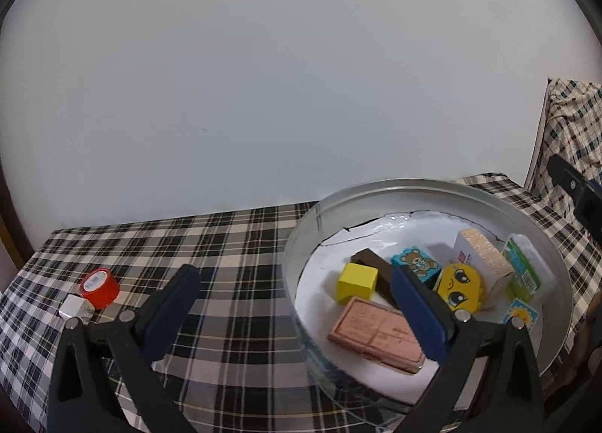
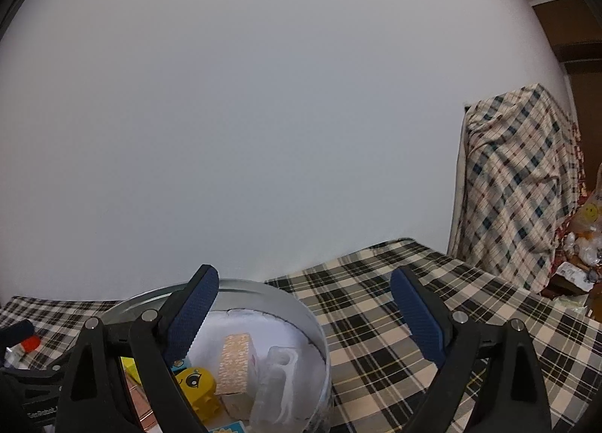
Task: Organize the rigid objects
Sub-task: 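Withdraw both tools from the tin toward the red tape roll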
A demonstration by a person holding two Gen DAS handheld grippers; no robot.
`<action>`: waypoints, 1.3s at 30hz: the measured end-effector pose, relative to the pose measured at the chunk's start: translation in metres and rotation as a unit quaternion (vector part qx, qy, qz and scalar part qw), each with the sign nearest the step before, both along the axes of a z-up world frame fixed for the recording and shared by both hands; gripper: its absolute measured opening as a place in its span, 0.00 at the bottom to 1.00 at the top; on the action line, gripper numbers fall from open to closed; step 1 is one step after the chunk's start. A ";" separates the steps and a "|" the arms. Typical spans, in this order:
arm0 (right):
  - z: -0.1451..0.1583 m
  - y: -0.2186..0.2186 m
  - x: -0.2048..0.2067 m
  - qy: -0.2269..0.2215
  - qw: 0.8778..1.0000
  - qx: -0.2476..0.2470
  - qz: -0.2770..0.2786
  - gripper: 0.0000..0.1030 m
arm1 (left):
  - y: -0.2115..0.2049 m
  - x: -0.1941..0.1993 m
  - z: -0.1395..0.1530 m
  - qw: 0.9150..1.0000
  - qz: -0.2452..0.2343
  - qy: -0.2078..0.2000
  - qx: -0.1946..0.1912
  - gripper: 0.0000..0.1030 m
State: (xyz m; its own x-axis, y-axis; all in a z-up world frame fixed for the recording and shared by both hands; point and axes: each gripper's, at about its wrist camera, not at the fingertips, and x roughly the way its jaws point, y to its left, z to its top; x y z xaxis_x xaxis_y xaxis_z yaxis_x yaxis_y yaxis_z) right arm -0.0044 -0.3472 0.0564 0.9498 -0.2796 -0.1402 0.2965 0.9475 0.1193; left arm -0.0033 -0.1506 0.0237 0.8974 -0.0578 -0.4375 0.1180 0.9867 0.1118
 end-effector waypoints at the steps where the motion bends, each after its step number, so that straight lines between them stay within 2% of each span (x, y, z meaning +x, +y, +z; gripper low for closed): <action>1: -0.001 0.000 0.000 -0.001 1.000 -0.003 -0.004 0.92 | 0.001 -0.001 0.000 1.000 0.001 -0.002 0.003 1.00; 20: 0.004 0.035 -0.032 -0.040 0.998 -0.046 -0.024 0.92 | 0.042 -0.003 -0.001 1.000 0.016 0.004 -0.017 1.00; 28: 0.005 0.045 -0.047 -0.053 0.997 -0.039 -0.032 0.92 | 0.063 -0.003 -0.002 0.999 0.024 0.011 -0.020 1.00; 39: 0.005 0.088 -0.055 -0.053 0.998 -0.041 -0.012 0.92 | 0.092 -0.002 -0.002 0.999 0.037 0.012 -0.020 1.00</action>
State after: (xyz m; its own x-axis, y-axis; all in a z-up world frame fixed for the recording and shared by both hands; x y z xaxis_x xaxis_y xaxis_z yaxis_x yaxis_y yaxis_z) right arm -0.0592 -0.2595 0.0611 0.9509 -0.3091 -0.0152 0.3093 0.9482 0.0728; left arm -0.0051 -0.0584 0.0216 0.8894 -0.0084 -0.4571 0.0459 0.9964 0.0710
